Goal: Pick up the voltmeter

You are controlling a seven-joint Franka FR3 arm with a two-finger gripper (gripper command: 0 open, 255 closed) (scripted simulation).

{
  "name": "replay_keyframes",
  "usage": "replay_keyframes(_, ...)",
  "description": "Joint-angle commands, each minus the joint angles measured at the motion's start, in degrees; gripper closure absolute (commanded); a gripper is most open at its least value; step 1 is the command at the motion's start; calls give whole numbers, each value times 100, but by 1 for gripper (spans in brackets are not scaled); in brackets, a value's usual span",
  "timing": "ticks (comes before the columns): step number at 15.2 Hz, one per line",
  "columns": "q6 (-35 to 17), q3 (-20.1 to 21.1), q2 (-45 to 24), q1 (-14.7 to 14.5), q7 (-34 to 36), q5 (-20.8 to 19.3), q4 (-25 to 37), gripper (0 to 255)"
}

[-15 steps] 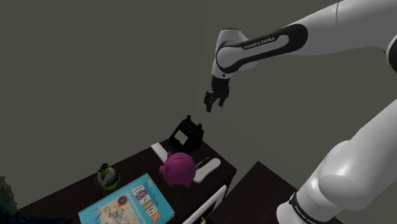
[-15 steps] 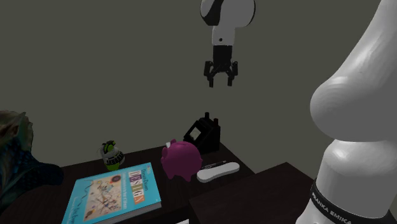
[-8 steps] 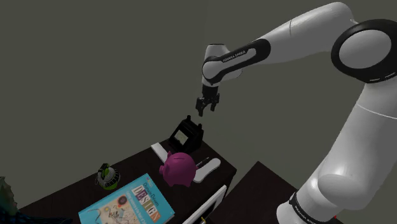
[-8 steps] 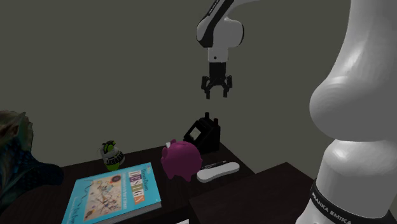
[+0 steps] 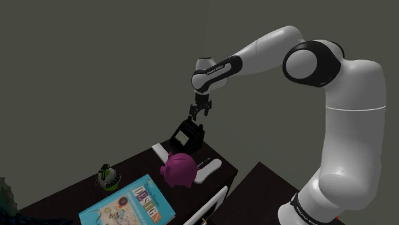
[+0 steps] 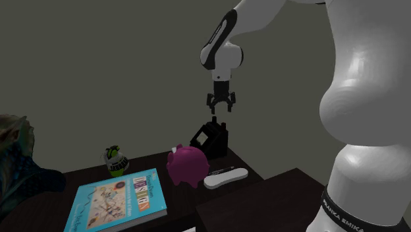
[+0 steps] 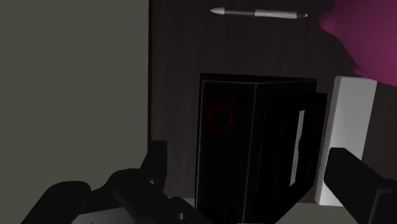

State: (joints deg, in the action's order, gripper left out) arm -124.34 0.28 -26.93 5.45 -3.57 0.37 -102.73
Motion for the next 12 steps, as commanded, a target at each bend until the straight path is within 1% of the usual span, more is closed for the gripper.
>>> replay_keyframes(1, -14, -22, -416, 15, 2, -15, 352, 0)
replay_keyframes(2, 5, -33, -629, 24, 0, -19, 563, 0)
replay_keyframes(9, -367, -33, -973, 24, -1, -18, 537, 0)
replay_keyframes(11, -396, -33, -1003, 24, -2, -18, 537, 0)
replay_keyframes(12, -409, -33, -993, 24, -1, -18, 514, 255)
